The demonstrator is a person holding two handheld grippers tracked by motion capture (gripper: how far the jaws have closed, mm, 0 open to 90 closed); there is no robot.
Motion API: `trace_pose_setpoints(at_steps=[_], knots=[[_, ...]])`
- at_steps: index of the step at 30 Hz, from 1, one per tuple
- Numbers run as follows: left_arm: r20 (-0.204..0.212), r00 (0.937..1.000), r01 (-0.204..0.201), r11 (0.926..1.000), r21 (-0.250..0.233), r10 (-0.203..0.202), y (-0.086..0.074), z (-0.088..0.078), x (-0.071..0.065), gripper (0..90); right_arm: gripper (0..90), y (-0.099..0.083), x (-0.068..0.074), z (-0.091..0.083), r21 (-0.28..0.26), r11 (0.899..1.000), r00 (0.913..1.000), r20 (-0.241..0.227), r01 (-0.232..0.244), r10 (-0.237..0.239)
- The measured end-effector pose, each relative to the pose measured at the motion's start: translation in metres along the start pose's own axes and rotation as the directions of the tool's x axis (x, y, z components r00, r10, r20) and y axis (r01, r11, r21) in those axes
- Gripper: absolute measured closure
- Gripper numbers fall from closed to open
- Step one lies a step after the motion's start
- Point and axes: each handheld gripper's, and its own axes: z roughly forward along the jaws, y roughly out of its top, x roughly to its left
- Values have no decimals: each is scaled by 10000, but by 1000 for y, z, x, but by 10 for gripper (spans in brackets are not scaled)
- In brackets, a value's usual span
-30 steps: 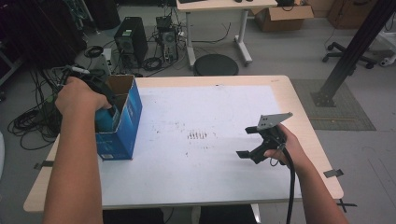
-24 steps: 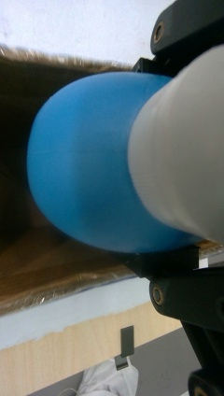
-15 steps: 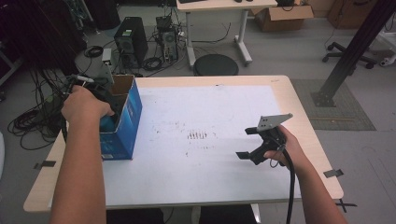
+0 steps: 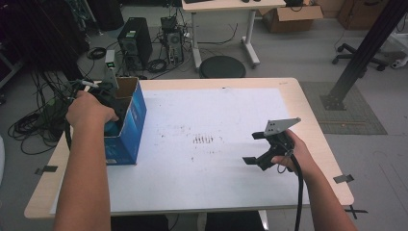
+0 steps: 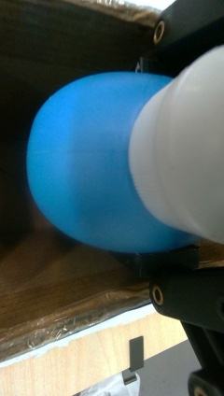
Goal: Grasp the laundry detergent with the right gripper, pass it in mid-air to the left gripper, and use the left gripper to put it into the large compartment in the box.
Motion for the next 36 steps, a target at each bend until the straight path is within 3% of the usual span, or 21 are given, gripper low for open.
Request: trace_pose_setpoints(at_steps=[36], knots=[[29,9999,118,9999,-98,-118,0,7,2,376,9,1,0,0,-87,10000,10000,22,48,-48]])
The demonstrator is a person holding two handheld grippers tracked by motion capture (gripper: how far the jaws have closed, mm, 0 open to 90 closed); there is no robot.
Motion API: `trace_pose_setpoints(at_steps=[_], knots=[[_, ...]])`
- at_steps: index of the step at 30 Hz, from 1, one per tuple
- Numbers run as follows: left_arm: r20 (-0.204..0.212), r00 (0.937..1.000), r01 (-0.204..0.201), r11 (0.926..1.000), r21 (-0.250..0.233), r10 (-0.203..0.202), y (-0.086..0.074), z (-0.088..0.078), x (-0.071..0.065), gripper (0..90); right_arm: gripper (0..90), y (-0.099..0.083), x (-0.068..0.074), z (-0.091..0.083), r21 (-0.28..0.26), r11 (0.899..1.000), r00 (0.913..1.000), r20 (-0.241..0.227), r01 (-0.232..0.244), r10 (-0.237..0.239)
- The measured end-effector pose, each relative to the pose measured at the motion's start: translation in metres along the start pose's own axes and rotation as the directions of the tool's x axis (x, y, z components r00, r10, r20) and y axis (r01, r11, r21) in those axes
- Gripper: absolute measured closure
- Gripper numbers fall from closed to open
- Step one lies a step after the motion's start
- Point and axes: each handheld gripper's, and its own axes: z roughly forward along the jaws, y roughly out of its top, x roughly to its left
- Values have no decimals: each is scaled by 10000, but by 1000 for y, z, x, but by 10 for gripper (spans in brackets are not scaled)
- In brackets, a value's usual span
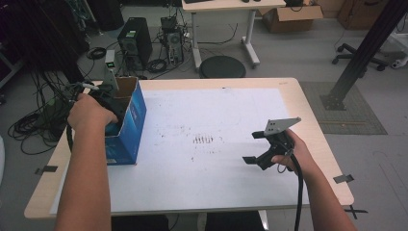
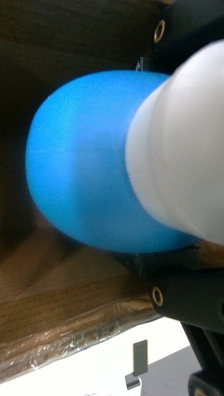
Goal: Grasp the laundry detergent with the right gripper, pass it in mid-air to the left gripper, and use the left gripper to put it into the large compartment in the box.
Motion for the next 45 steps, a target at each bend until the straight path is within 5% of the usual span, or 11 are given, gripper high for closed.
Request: trace_pose_setpoints(at_steps=[22,45], knots=[[253,9997,-31,9997,-262,38,-6,-9,0,330,9,1,3,-1,-45,10000,10000,-1,29,-29],[312,9995,93,9987,-502,-77,-17,-37,-3,234,8,4,6,-4,-221,9996,9999,-34,151,-151]])
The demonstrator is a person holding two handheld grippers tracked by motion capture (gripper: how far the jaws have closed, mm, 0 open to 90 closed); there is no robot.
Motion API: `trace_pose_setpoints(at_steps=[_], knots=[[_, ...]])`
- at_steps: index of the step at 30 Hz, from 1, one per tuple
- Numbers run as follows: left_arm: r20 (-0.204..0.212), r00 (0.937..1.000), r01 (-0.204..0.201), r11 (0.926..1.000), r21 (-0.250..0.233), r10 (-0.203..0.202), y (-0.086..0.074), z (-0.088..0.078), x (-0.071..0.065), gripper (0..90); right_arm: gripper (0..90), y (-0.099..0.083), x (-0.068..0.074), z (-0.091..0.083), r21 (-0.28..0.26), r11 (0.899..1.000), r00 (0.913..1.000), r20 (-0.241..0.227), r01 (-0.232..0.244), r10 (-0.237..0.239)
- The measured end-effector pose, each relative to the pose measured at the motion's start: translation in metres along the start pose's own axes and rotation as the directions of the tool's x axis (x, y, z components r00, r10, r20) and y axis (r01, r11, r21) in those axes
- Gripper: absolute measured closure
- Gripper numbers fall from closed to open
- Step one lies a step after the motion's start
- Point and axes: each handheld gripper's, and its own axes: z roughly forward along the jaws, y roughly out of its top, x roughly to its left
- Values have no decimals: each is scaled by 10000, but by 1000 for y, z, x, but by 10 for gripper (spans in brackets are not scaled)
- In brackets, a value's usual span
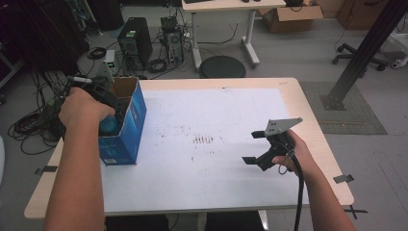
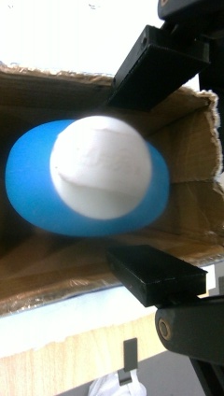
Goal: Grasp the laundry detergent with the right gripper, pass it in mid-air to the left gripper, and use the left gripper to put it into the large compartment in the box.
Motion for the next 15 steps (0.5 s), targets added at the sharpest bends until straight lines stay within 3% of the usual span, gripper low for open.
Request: trace_pose_setpoints(at_steps=[15], knots=[[-305,9995,-36,9997,-244,29,-9,-21,-7,150,9,1,3,-3,-134,9999,9999,-34,106,-107]])
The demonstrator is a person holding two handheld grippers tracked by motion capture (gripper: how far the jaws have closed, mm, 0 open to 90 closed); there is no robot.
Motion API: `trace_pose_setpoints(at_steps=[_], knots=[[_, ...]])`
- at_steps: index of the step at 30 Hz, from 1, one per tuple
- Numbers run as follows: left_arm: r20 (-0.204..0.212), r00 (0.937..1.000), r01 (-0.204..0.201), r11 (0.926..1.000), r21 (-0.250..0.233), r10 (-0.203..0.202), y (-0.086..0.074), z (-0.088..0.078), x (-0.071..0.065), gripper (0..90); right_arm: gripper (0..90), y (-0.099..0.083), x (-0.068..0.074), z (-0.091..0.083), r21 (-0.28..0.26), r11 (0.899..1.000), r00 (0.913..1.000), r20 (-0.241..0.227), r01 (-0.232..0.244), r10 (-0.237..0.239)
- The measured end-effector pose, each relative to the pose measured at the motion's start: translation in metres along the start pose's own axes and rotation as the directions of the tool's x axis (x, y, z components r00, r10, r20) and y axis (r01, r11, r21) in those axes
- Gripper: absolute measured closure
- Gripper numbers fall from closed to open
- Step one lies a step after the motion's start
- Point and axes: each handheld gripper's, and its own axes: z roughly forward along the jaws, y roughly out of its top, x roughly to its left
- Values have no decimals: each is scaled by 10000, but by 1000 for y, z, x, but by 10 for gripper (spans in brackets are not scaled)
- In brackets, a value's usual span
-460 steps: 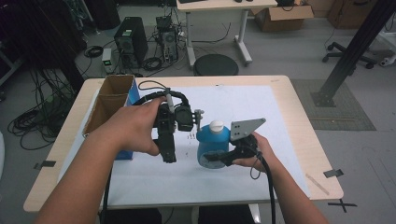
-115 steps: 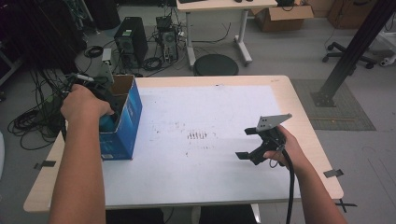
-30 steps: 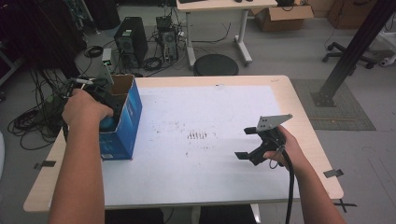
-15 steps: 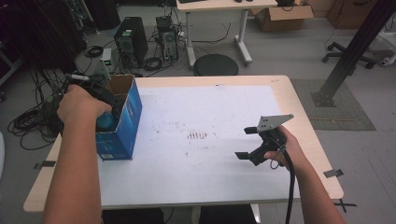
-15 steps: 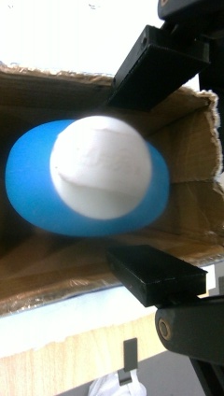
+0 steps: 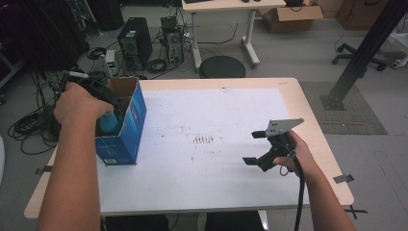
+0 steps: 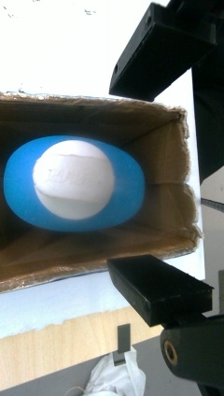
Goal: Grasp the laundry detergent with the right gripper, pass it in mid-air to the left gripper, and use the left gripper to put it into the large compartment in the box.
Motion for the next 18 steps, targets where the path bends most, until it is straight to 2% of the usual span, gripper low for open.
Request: trace_pose_setpoints(at_steps=[18], knots=[[-455,9981,-407,9992,-38,405,-9,-28,-21,54,9,1,5,-12,-150,9998,9999,71,126,-125]])
